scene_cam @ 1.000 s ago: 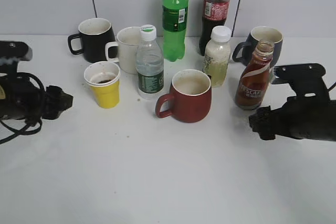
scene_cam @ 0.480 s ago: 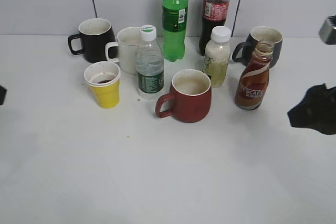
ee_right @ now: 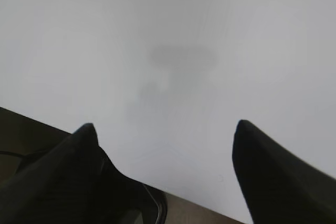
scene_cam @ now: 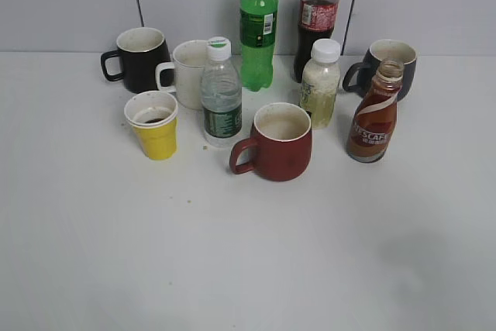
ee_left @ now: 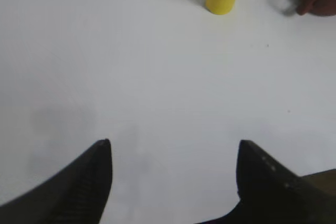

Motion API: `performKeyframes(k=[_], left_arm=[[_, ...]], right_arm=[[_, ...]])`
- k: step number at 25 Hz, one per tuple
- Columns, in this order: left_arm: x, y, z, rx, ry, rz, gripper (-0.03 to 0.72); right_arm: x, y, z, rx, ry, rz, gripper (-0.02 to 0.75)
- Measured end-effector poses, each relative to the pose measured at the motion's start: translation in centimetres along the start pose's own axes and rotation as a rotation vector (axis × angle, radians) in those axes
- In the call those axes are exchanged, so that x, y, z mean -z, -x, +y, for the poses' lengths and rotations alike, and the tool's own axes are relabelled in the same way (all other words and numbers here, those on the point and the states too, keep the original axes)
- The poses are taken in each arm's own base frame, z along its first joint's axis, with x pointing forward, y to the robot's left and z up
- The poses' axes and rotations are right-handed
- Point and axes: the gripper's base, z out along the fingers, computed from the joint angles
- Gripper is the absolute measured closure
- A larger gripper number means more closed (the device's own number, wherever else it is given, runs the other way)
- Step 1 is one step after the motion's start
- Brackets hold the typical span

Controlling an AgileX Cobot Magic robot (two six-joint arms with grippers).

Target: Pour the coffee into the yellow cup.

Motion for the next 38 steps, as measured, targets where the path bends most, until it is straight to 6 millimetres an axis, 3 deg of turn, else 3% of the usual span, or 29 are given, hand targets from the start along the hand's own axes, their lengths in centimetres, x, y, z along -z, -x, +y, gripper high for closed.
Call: performKeyframes(k=[4, 10, 15, 38], left_arm=[[1.2, -3.1, -0.2, -0.074, -0.091, -0.101, 0.129], [1.8, -4.3, -0.1, -0.107, -0.114, -0.231, 0.129], [1.7, -4.3, -0.1, -0.110, -0.114, -0.239, 0.129], [1.7, -4.3, -0.1, -0.098, -0.092, -0.242, 0.129]], right_arm=[[2.9, -3.0, 0.3, 0.020, -0.002, -0.145, 0.146], [6.1, -5.9, 0.5, 0.099, -0.018, -0.375, 0.146], [4.9, -7.3, 0.5, 0.110, -0.020, -0.365, 0.146], [4.9, -7.3, 0.5, 0.115, -0.023, -0.362, 0.150]])
